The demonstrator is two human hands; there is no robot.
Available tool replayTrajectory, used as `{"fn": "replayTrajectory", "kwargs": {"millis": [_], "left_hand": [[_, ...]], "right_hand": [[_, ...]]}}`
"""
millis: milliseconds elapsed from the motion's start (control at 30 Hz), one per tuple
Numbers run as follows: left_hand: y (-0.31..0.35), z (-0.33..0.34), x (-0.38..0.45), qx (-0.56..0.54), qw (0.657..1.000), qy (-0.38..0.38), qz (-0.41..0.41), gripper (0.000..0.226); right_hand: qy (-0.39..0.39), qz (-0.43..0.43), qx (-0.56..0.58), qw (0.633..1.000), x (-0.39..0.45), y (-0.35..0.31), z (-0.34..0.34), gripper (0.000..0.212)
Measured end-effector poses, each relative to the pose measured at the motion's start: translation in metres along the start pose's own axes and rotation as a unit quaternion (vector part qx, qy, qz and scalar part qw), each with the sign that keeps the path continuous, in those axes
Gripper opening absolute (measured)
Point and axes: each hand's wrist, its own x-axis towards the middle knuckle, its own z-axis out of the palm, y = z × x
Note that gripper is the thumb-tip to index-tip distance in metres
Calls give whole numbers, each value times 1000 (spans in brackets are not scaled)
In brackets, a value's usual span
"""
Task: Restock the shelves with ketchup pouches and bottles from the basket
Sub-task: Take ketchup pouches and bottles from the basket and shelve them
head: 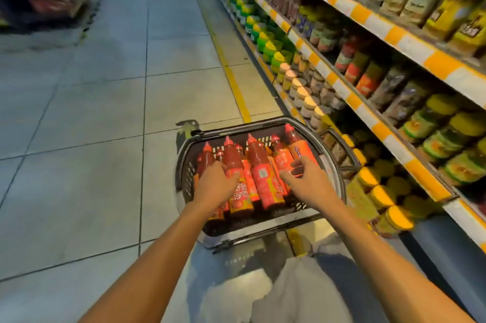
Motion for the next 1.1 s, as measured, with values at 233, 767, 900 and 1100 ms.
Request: {"fn": "replayTrajectory", "kwargs": {"millis": [233,767,900,1100], "left_hand": [[-18,48,26,-3,992,-96,-82,41],[-23,87,44,-124,976,-29,-179,64],[-25,82,43,-286,930,-39,-228,64],[-36,71,24,-438,857,-96,-254,37]], "right_hand": [[-101,60,-43,992,41,17,54,77],[-214,144,33,966,68,45,86,66],[-184,181,141,956,60,45,89,65],[-179,209,267,924,42,44,72,60]]}}
